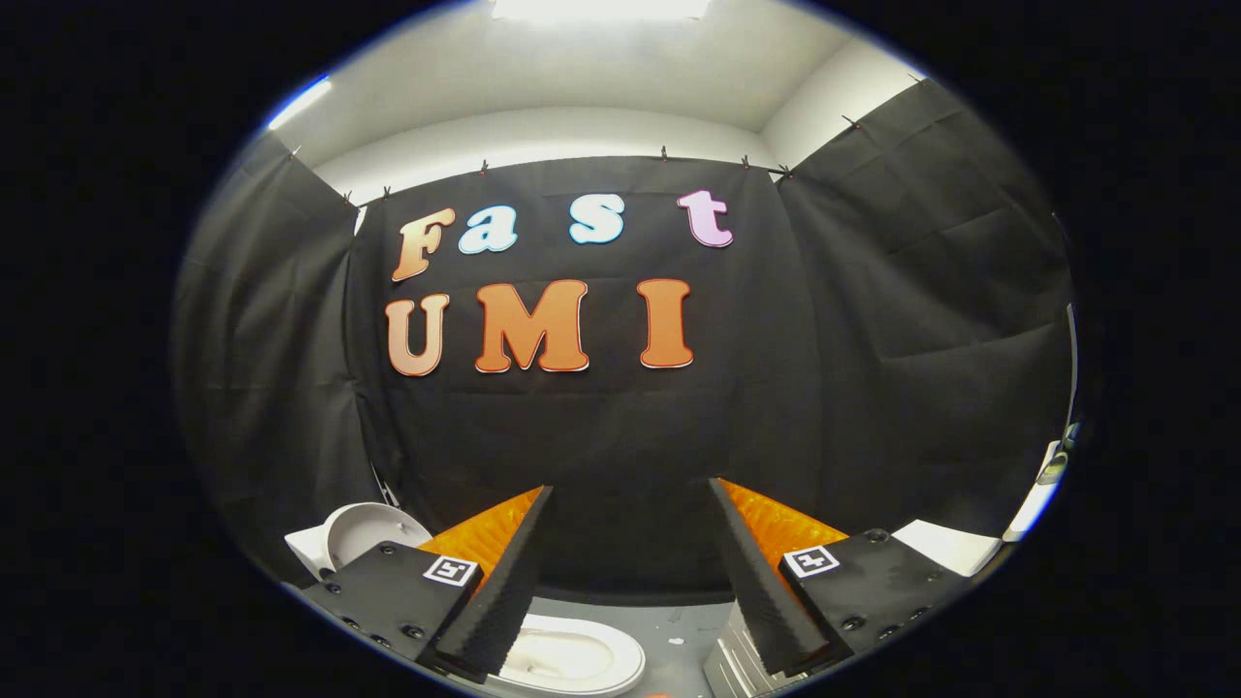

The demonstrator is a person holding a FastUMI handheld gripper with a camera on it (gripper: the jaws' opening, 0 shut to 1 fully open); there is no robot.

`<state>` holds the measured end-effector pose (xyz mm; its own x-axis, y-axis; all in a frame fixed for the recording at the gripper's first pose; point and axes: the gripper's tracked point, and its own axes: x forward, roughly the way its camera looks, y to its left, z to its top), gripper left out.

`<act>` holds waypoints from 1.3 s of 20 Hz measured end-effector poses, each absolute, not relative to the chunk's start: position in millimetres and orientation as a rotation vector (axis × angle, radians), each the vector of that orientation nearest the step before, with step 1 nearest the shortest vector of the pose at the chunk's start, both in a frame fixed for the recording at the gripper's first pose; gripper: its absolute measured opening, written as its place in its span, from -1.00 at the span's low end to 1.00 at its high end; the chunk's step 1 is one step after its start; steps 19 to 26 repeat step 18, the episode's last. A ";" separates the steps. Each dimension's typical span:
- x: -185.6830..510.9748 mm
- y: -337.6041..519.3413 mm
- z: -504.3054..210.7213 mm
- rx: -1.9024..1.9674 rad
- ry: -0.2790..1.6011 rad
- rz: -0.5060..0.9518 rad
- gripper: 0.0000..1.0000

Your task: Open the toilet lid.

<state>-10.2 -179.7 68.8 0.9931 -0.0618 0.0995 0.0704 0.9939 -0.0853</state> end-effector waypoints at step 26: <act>-5.9 -174.5 63.1 -0.085 -0.089 -0.052 0.97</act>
